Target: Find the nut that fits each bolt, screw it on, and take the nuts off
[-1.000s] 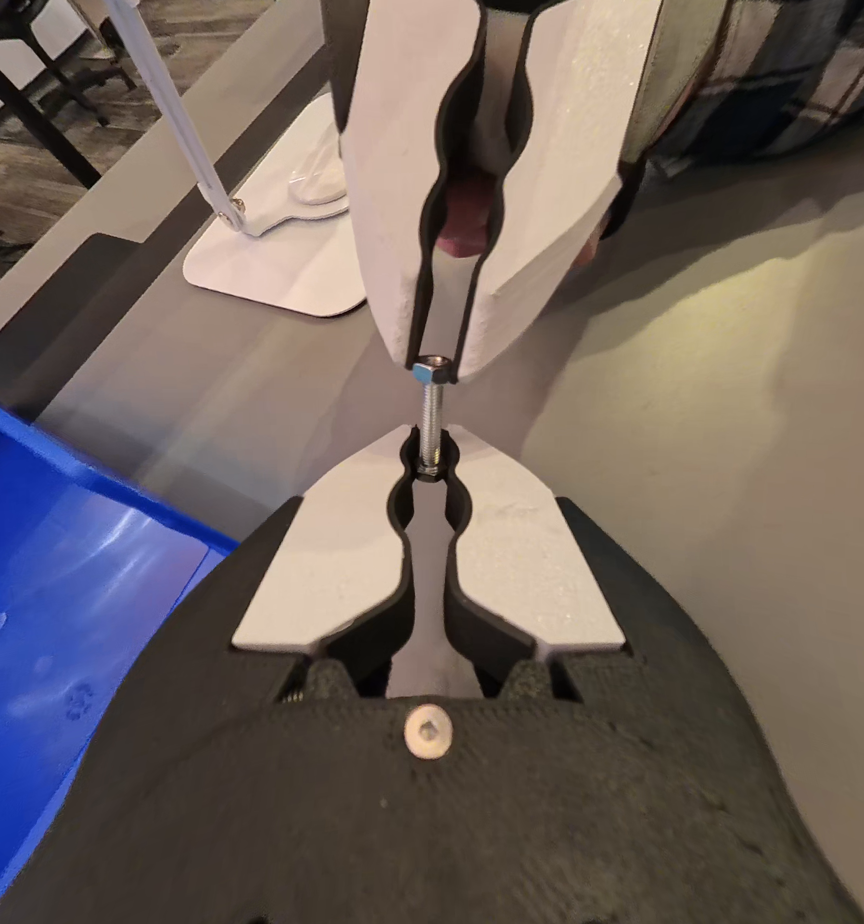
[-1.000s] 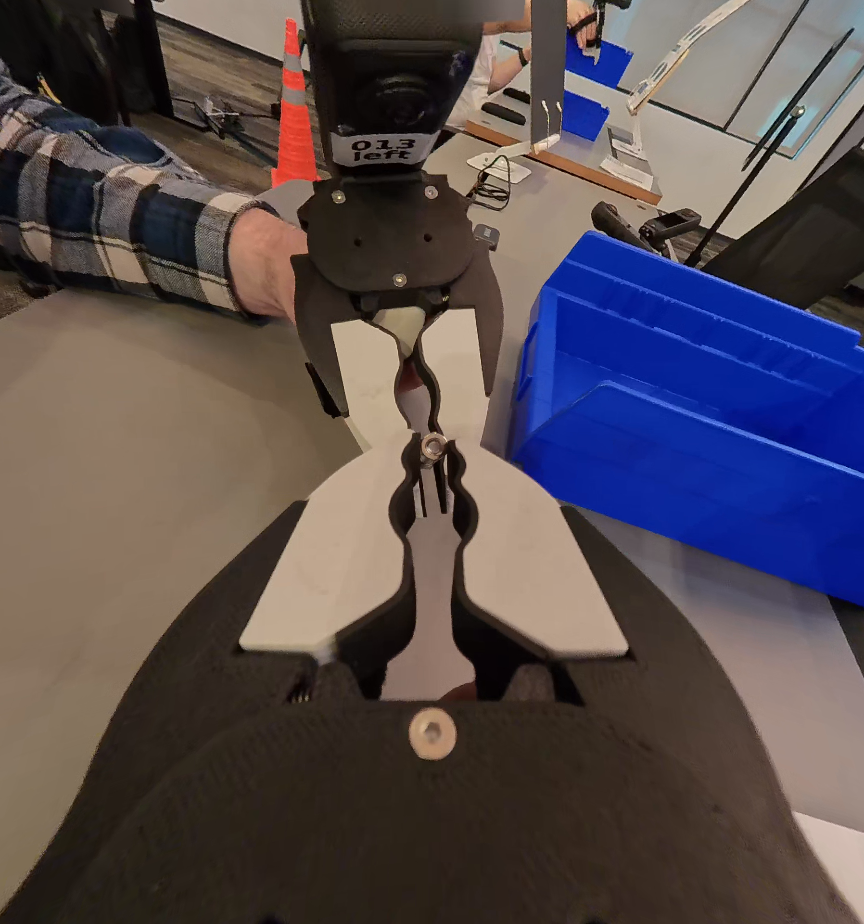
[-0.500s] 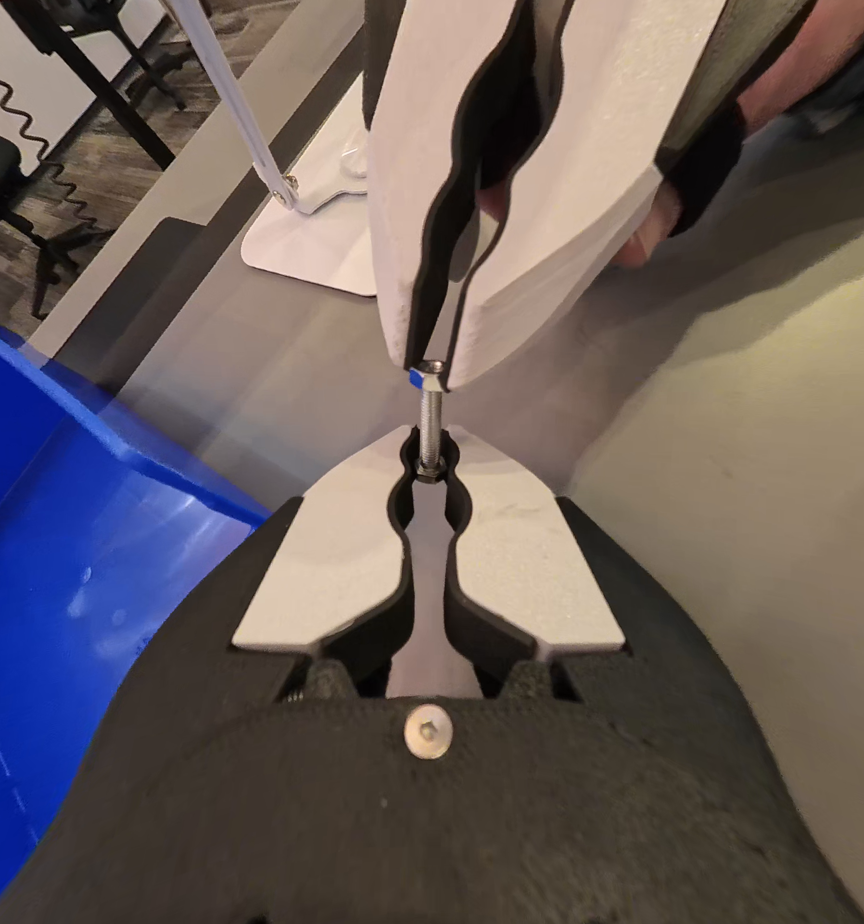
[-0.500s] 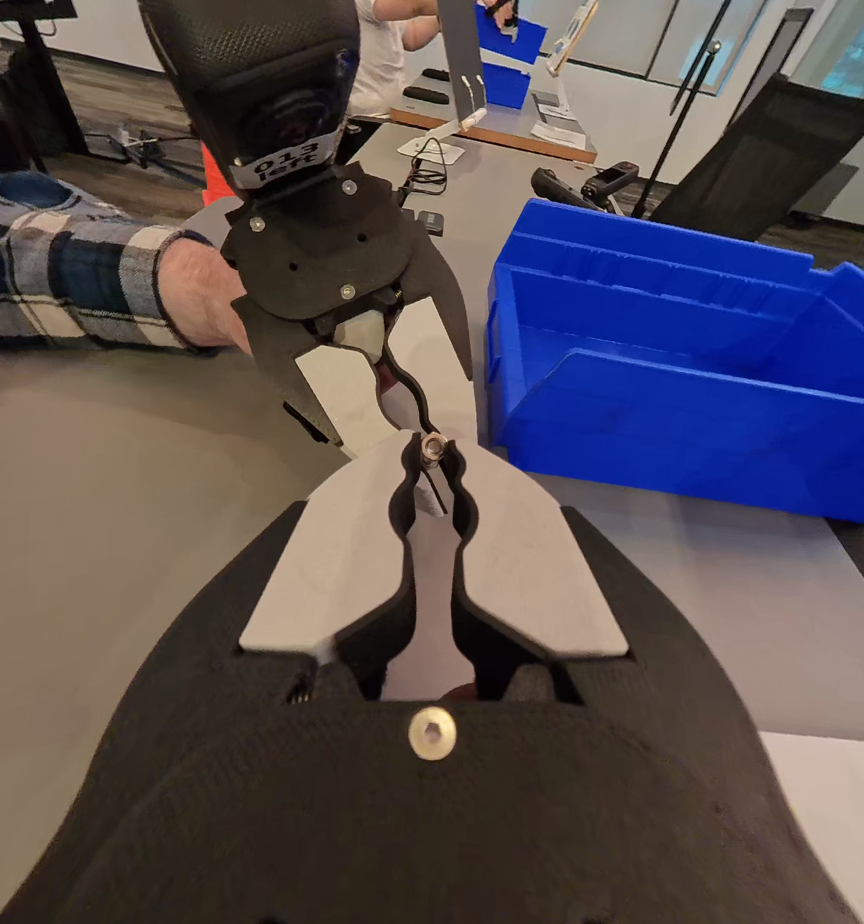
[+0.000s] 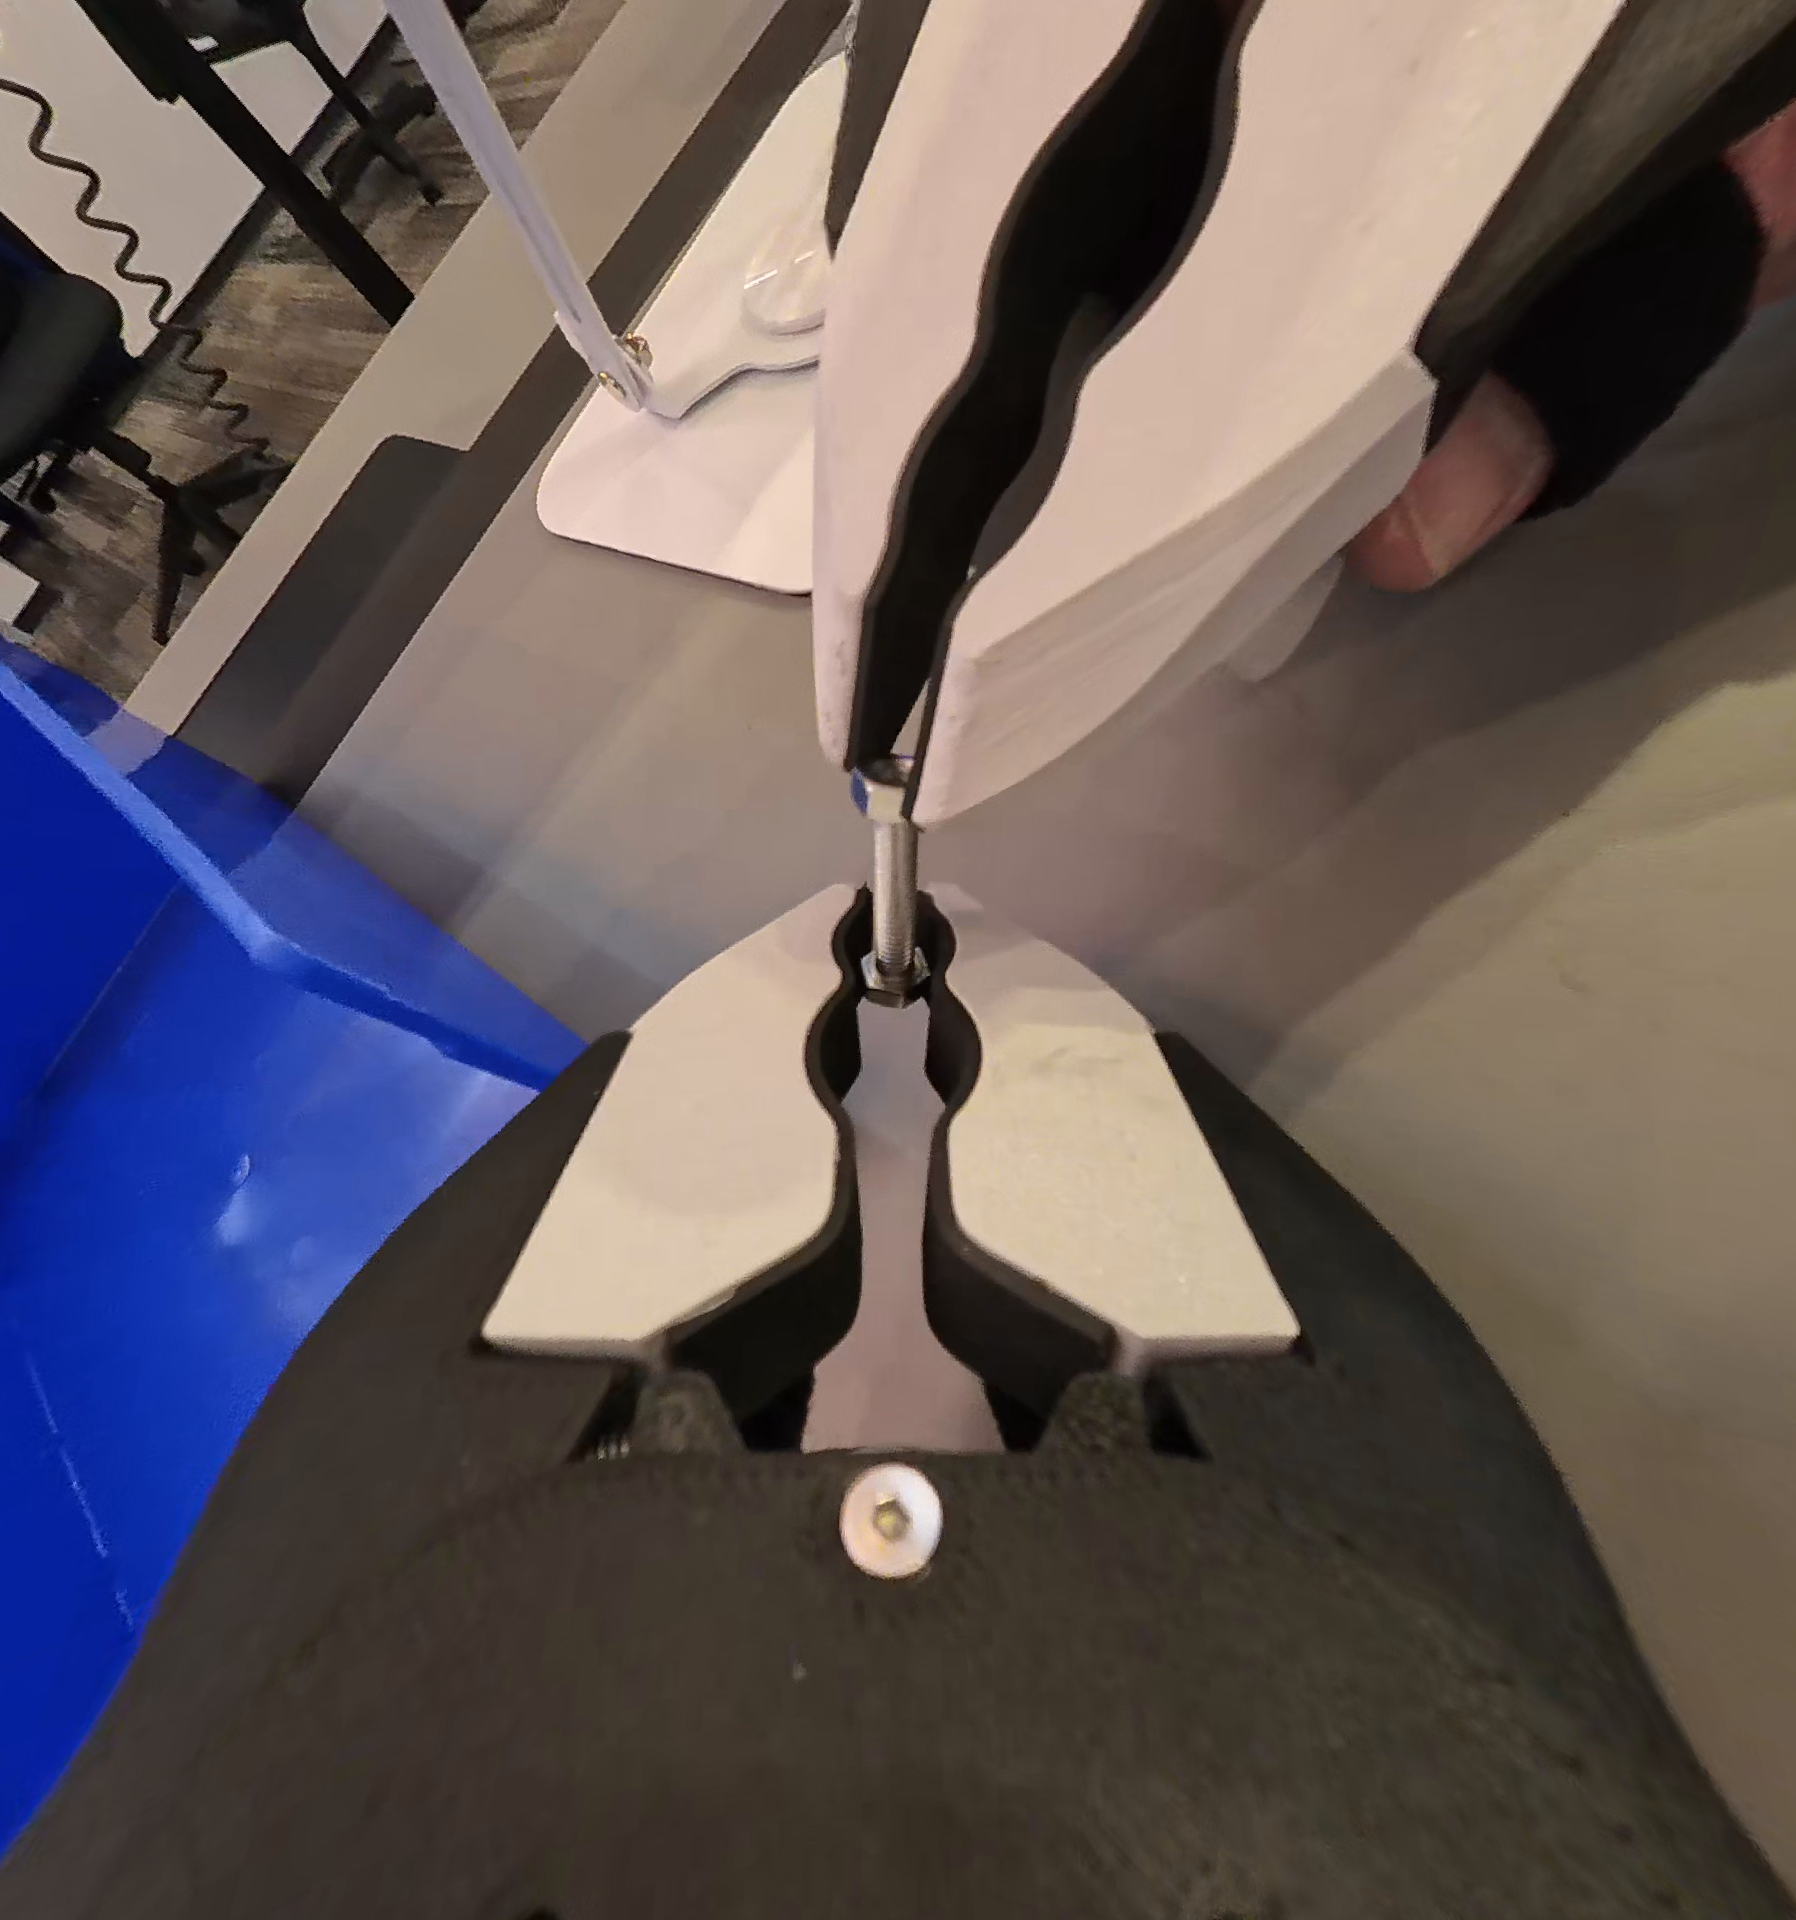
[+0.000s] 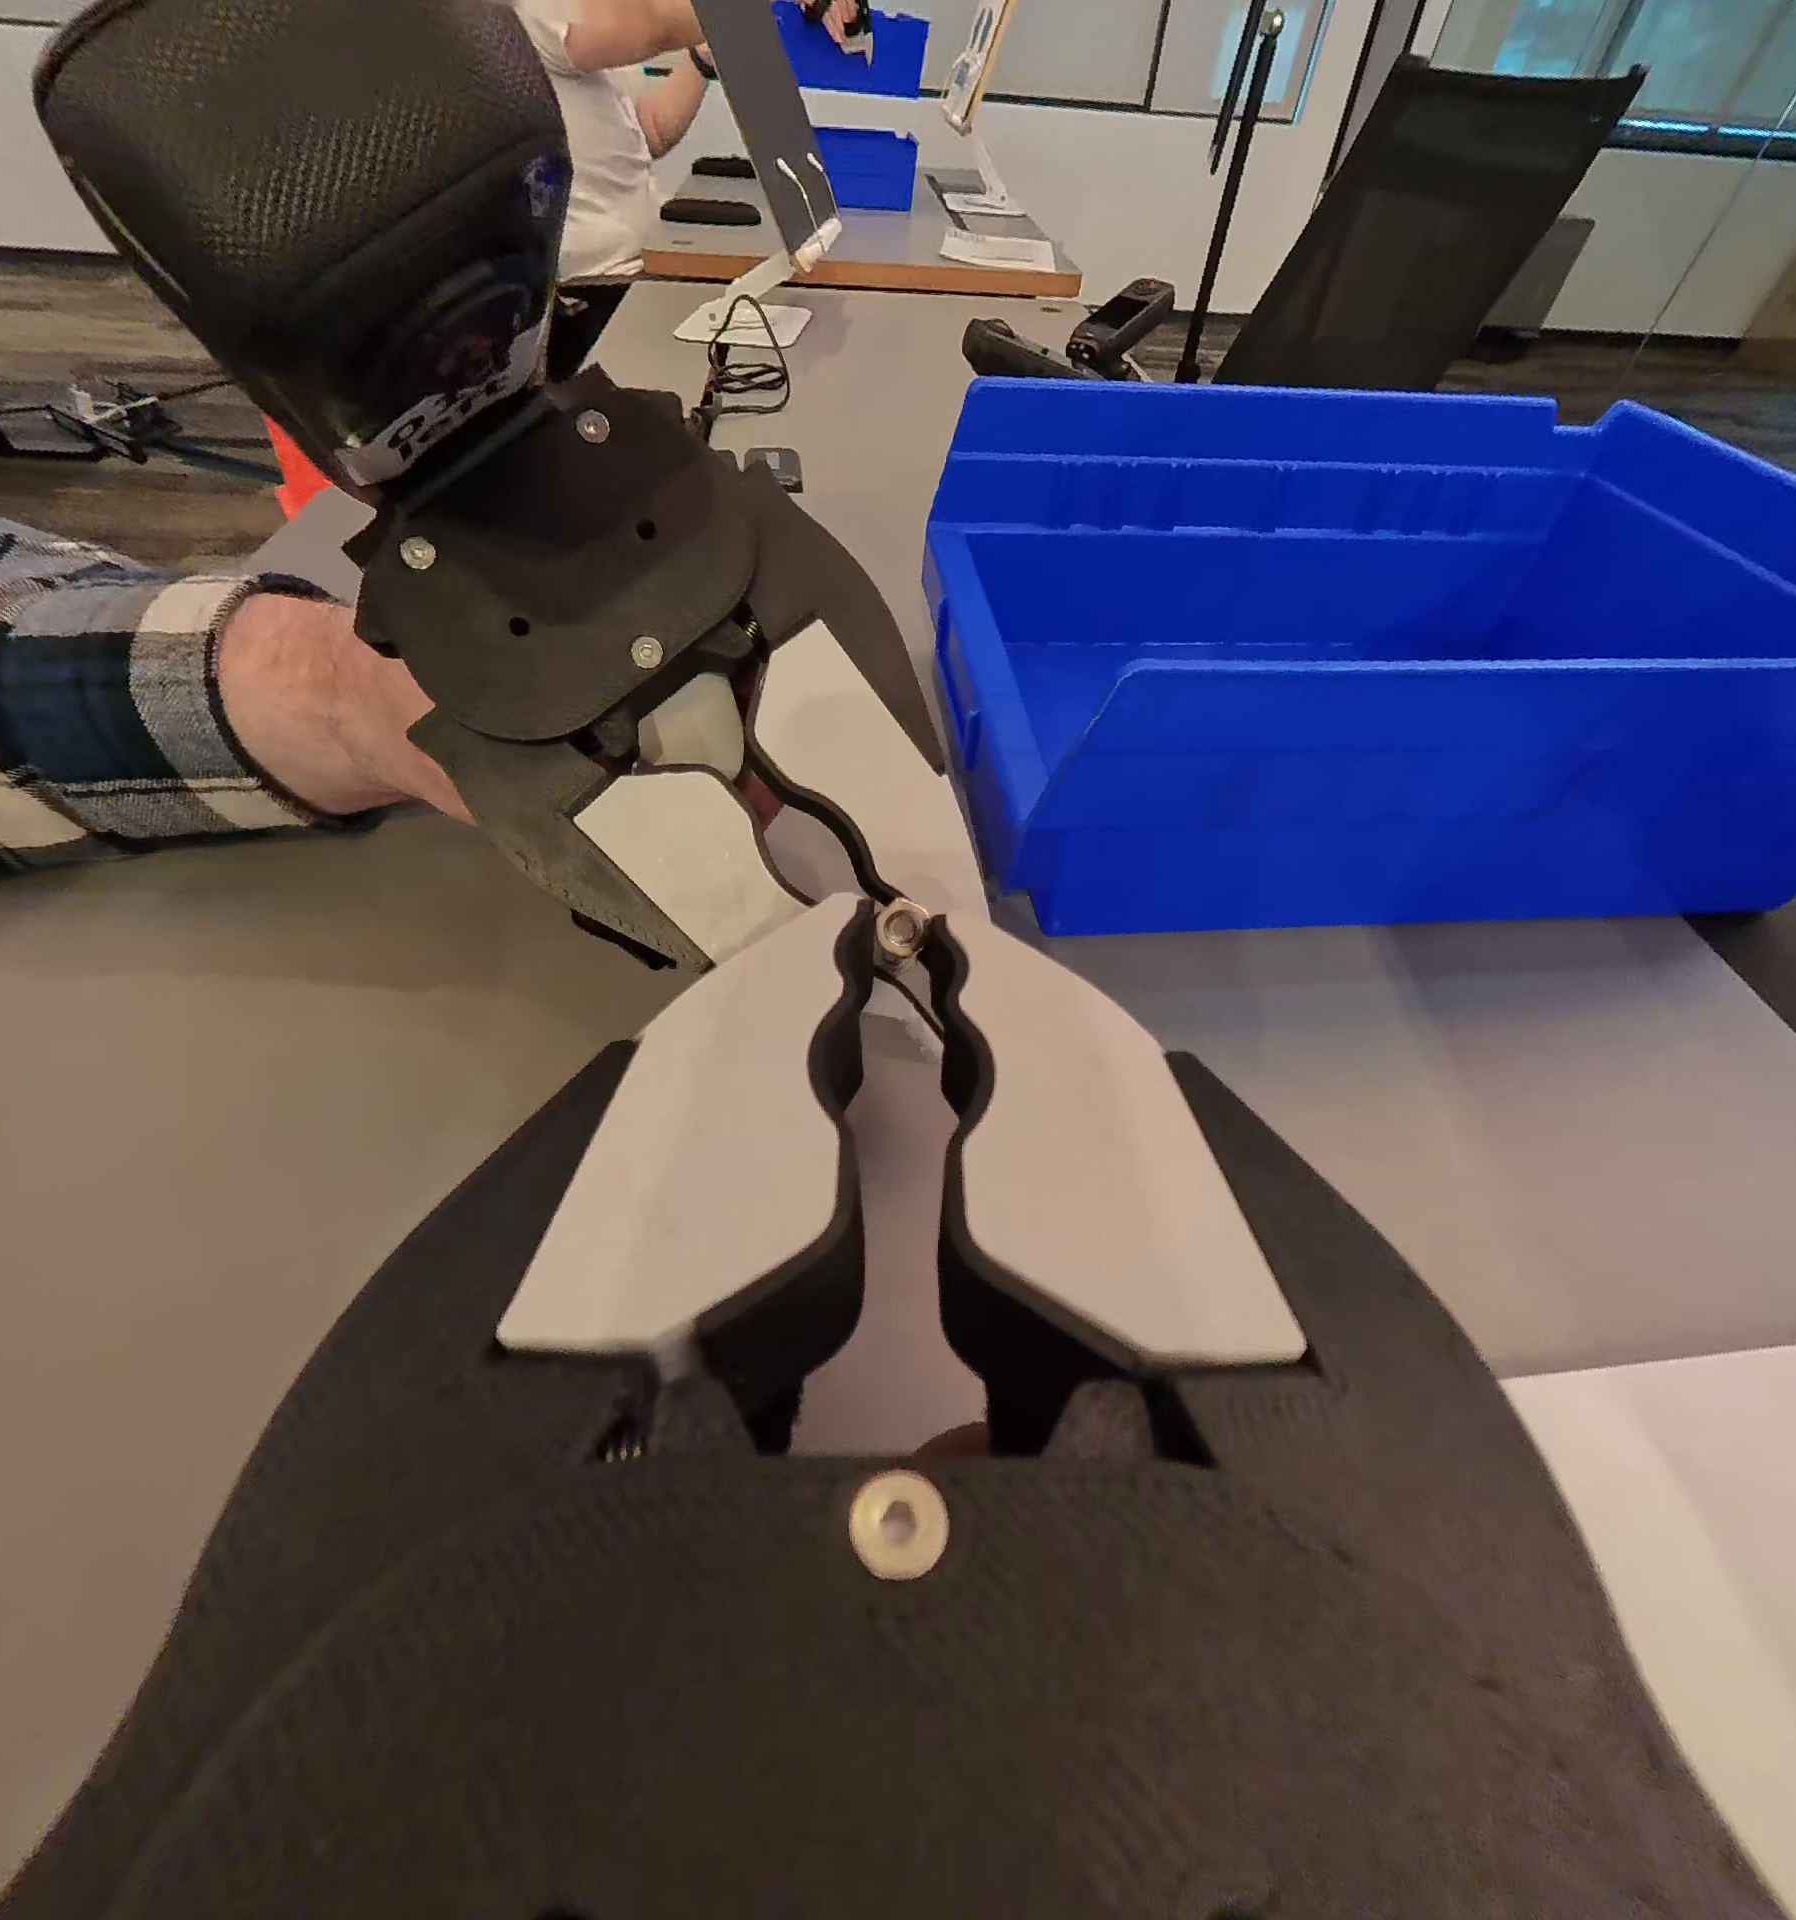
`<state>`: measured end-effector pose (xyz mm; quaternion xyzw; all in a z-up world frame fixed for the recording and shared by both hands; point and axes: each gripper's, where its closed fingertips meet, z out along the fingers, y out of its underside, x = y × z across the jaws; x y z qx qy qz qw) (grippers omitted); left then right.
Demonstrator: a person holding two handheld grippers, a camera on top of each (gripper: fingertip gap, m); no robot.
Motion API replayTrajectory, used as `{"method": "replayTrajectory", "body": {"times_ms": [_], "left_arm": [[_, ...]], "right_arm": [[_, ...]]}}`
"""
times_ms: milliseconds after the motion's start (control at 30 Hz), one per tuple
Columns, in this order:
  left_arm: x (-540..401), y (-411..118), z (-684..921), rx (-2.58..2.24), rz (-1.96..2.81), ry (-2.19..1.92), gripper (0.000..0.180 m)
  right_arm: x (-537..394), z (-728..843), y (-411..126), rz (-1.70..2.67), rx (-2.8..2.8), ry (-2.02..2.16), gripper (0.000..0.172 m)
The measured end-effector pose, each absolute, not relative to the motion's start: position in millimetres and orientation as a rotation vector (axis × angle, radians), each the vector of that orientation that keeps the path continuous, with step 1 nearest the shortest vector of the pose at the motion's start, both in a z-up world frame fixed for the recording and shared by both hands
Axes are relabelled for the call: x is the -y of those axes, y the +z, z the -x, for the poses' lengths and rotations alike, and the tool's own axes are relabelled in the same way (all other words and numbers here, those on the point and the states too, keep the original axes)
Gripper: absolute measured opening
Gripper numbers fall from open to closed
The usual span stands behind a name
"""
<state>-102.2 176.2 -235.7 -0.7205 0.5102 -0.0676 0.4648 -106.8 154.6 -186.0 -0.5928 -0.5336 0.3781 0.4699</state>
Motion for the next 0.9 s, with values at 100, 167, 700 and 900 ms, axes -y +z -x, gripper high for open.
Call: {"method": "replayTrajectory", "body": {"times_ms": [100, 167, 700, 900], "left_arm": [[-176.5, -234.4, 102.1, -1.245, 1.769, -0.176, 0.007], [-176.1, -234.5, 101.4, -1.245, 1.769, -0.183, 0.007], [-174.6, -233.1, 98.3, -1.240, 1.761, -0.220, 0.007], [-173.1, -232.2, 96.3, -1.239, 1.757, -0.243, 0.007]], "right_arm": [[-154.9, 106.4, -185.2, 1.443, 1.307, 0.912, 0.010], [-155.2, 106.5, -184.8, 1.438, 1.301, 0.904, 0.010], [-154.6, 107.3, -187.7, 1.429, 1.304, 0.911, 0.010], [-153.2, 108.4, -187.6, 1.419, 1.308, 0.914, 0.013]]}}
